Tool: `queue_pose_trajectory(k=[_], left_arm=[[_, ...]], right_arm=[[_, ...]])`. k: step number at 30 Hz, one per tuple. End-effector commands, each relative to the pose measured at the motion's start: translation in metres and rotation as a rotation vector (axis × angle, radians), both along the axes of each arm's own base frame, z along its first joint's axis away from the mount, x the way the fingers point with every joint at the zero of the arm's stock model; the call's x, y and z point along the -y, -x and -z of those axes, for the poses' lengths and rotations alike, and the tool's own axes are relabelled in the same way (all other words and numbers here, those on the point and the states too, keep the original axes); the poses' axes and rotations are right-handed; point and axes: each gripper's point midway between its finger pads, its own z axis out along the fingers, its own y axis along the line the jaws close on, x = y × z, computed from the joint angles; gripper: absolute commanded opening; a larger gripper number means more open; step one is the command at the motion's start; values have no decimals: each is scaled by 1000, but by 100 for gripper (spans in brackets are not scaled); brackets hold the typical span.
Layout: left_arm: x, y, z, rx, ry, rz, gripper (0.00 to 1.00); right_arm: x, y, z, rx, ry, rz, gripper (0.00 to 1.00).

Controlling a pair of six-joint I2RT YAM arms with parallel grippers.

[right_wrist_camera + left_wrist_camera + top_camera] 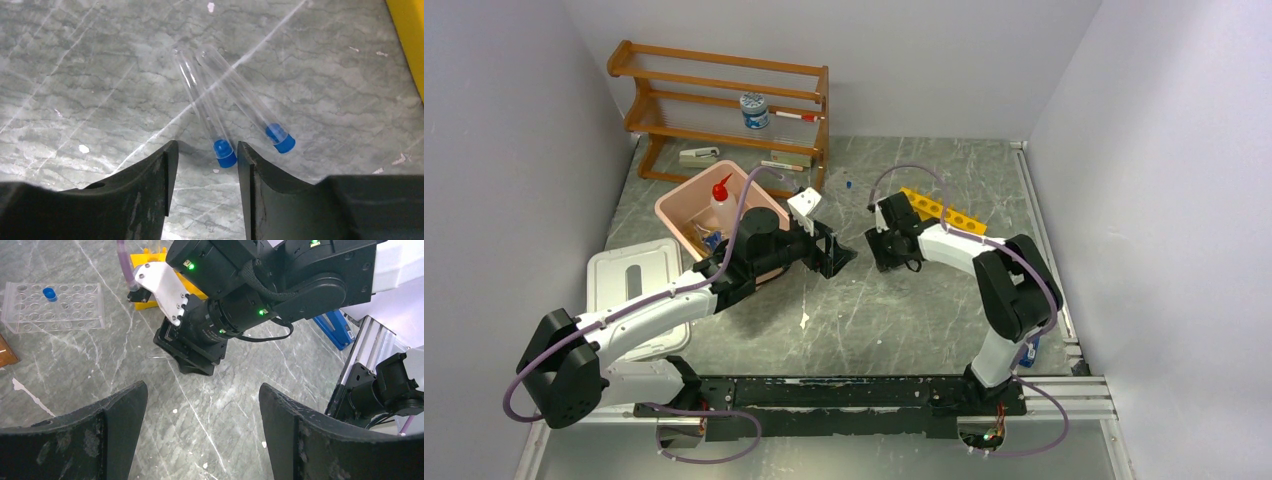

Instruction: Organize the chemistry lab equipment

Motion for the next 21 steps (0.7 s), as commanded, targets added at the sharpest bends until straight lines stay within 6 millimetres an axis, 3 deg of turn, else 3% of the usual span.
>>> queue_pose_trajectory(k=[1,4,8,14,17,21], left_arm=[[0,-4,-12,26,30,-11,85],[-2,-5,-14,22,34,-25,85],[-6,-8,-20,11,43,-61,84],[-20,-19,-19,-53,48,-193,82],[-31,-25,-13,-142,56,-301,81],[-58,-34,2,-288,38,-528,86]], right_arm=[[-8,-1,10,-15,9,-59,51],[-8,-5,13,-3,27,-98,49],[-9,-4,18,-10,42,-133,37],[-19,3,17,-9,18,-190,9],[-38,7,0,13,-62,-225,4],[-64,12,-38,82,-234,-274,3]])
